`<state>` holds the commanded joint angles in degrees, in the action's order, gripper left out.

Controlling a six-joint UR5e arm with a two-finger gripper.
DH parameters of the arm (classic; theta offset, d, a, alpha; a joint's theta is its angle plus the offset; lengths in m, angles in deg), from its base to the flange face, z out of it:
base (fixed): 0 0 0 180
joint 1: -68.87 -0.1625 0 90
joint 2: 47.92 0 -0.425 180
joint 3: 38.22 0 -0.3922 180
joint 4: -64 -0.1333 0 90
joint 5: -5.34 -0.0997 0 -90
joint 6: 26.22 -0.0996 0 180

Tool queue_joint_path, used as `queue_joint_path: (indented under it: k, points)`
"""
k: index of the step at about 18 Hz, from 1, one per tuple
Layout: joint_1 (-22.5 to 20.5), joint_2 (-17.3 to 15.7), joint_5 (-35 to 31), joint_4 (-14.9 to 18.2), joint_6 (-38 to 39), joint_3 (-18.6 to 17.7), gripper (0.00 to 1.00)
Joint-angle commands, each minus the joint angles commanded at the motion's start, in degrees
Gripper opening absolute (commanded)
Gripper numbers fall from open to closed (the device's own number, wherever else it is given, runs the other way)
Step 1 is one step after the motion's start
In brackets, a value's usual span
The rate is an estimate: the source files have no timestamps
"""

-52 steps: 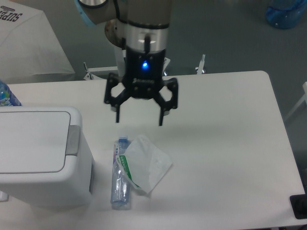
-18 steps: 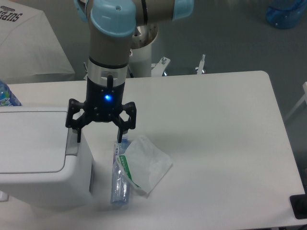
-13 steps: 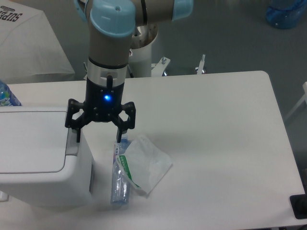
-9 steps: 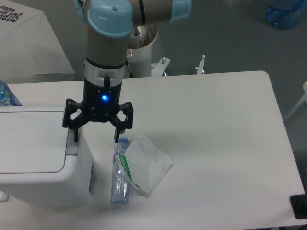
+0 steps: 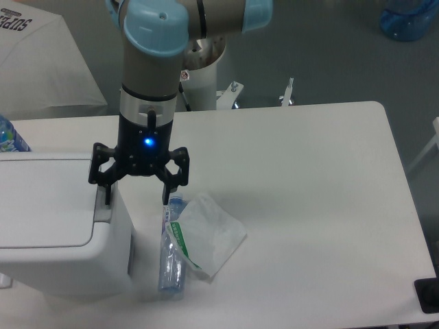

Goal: Open the trash can
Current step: 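Push the gripper against the lid edge to flip the lid open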

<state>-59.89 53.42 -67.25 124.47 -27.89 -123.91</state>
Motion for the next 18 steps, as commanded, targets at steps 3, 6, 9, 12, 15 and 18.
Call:
queue_joint_path:
  k: [3,6,9,12,15,18]
  points:
    - [0.0,0.18,0.0,0.0,0.0,0.0,1.0]
    - [0.0,0.26,0.0,0.0,0.0,0.0,1.0]
    - [0.0,0.35,0.0,0.0,0.0,0.0,1.0]
    - [0.0,0.44,0.0,0.0,0.0,0.0,1.0]
    - [0.0,0.53,0.0,0.0,-0.09,0.0,1.0]
    - [0.0,0.62,0.0,0.0,-0.09,0.0,1.0]
